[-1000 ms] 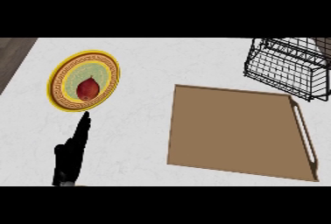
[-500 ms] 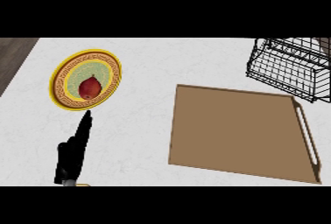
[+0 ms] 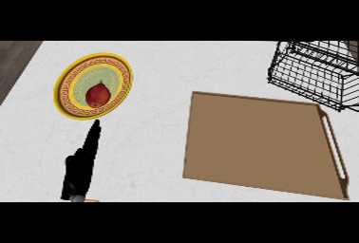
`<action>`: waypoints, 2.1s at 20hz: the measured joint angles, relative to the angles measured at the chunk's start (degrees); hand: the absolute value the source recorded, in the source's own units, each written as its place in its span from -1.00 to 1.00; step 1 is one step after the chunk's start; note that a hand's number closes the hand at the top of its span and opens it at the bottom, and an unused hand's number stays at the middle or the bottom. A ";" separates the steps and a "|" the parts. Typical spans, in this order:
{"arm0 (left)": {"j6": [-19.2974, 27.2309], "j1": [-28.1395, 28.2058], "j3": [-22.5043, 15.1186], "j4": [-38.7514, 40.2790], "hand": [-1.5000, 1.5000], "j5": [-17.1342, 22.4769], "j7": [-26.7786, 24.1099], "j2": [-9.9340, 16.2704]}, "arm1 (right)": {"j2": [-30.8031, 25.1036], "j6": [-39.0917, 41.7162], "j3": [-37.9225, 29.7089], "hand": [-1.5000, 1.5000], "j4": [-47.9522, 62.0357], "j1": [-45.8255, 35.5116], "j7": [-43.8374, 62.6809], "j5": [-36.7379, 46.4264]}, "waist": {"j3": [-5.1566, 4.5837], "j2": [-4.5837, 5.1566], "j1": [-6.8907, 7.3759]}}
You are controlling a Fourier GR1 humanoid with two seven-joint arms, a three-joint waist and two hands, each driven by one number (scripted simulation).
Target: Pick the lemon from the tray and place it in the tiered basket
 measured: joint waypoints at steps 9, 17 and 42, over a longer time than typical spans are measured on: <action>-0.70 0.45 0.31 -0.63 0.00 0.32 0.39 -0.06 | 5.20 -2.78 -5.44 -1.00 12.56 -3.31 -3.42 -2.80 | 0.05 0.15 -0.13; -1.29 0.51 0.75 -0.44 0.00 0.63 0.27 0.04 | 7.22 -2.69 -14.59 -1.00 18.17 -4.98 -7.71 -11.31 | 0.09 0.24 -0.21; -0.73 2.99 2.12 -1.61 0.00 1.11 -0.33 0.04 | -24.95 4.80 -36.21 -1.00 27.92 14.17 -14.29 -26.82 | 0.18 -0.16 -2.93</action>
